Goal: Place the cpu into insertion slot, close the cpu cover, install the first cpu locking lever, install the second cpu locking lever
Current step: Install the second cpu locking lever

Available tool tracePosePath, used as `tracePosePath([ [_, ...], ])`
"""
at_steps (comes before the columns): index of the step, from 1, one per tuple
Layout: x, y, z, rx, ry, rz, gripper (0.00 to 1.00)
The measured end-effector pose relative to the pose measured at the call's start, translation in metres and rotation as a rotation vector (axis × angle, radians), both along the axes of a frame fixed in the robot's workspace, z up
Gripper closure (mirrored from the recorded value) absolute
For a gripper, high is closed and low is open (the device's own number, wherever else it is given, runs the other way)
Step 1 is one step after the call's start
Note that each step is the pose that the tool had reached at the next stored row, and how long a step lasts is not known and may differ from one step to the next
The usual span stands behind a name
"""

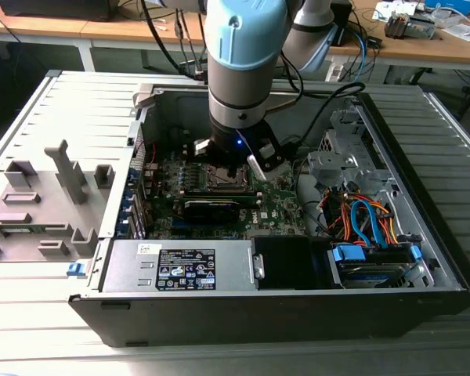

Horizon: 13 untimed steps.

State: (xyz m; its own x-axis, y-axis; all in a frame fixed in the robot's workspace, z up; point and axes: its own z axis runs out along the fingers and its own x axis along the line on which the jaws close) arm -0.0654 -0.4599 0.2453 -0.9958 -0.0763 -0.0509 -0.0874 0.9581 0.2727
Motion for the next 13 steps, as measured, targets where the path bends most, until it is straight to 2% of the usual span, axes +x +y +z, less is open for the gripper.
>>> tracePosePath([
  [11,-0.0226,-0.0002,-0.0122,-0.0007,0.0001,0.000,0.89],
  [13,-0.0266,-0.0027,-0.0153,-0.0006,0.0000,0.000,0.89],
])
